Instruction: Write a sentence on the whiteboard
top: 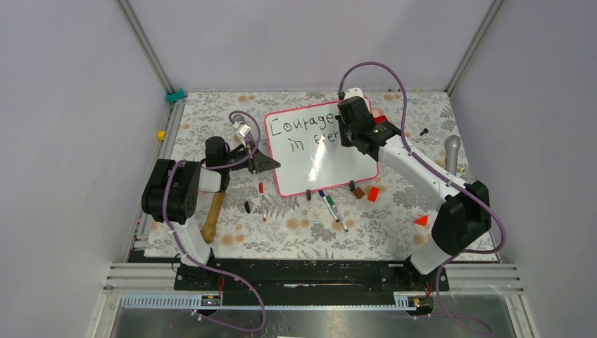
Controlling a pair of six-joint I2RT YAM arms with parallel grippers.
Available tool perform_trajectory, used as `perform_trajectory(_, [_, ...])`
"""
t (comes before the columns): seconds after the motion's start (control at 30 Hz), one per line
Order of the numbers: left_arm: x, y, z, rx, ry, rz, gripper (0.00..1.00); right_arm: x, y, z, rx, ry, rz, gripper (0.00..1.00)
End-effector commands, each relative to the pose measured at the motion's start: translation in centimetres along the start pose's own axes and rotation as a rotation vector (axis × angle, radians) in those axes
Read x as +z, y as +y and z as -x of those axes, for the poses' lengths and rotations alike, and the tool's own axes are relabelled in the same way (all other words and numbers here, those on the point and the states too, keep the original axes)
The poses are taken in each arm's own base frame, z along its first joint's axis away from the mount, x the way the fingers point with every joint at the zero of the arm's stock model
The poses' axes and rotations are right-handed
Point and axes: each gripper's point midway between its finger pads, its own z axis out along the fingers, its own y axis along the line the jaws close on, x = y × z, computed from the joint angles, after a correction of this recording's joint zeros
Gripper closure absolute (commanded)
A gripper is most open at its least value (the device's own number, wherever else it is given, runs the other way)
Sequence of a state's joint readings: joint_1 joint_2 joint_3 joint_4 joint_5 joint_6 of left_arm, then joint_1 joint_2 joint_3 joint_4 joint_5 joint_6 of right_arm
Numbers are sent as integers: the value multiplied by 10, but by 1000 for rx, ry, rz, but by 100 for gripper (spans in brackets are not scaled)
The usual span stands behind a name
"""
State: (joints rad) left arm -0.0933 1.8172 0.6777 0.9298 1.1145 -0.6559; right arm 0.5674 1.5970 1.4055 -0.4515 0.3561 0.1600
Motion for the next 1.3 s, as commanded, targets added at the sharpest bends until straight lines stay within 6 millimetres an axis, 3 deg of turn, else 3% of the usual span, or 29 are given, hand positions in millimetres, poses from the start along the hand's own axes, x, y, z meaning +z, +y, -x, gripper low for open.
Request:
perform_trajectory(0.0, [-5, 7, 7, 20, -34, 18, 100, -3, -7, 17, -1, -37, -34, 100])
perform_trajectory(0.6, [-5, 7, 7, 23, -33, 16, 100, -4, -8, 20, -7, -38, -37, 100])
perform_trajectory(1.27, [-5, 7, 7, 19, -33, 17, 100, -6, -2, -10, -10, 34, 16, 100])
